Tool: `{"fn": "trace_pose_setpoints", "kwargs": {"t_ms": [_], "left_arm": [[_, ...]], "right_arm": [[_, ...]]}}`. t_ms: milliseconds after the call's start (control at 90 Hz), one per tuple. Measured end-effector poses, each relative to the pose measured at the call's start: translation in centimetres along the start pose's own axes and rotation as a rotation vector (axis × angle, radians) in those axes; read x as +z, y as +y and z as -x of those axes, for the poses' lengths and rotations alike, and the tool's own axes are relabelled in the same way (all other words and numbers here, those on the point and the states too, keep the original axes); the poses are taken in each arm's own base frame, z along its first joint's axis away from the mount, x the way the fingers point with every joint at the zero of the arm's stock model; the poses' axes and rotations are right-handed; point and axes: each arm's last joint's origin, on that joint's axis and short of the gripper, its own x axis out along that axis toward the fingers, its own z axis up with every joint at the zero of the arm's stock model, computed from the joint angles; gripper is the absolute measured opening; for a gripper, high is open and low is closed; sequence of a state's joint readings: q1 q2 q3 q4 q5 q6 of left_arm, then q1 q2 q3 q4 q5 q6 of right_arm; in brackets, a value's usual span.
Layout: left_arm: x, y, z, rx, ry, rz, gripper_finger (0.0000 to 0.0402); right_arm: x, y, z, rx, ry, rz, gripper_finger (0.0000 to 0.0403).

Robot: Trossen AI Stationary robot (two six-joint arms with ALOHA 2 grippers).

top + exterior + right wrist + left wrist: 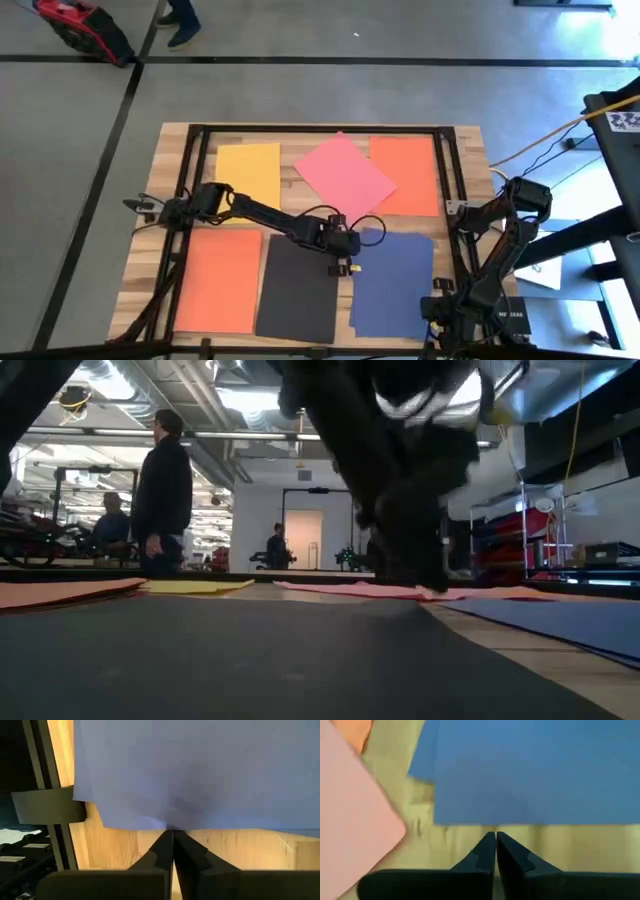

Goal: Organize paper
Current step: Stack the blue paper on top of the blue paper on the table

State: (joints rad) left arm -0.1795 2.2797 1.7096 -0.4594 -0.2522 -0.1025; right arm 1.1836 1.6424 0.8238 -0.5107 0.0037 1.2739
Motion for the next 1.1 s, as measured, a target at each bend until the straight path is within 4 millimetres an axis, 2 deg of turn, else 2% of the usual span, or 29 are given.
{"fn": "trace_pose_setpoints", "kwargs": {"t_ms": [189,856,1100], "left_arm": [[-0.2,0.3,-1.4,0.015,-0.011,0.027,0.0],[0.7,1.2,-2.1,0.014,-0.107,0.04,0.0],[1.3,1.4,-1.7,0.022,-0.121,0.034,0.0]], "right_arm": [[0.0,0.0,0.0,-0.002,-0.003,0.001,0.0],[0.0,0.0,0.0,0.004,-0.005,0.001,0.0],[0.0,0.1,0.0,0.006,-0.006,0.001,0.0]]}}
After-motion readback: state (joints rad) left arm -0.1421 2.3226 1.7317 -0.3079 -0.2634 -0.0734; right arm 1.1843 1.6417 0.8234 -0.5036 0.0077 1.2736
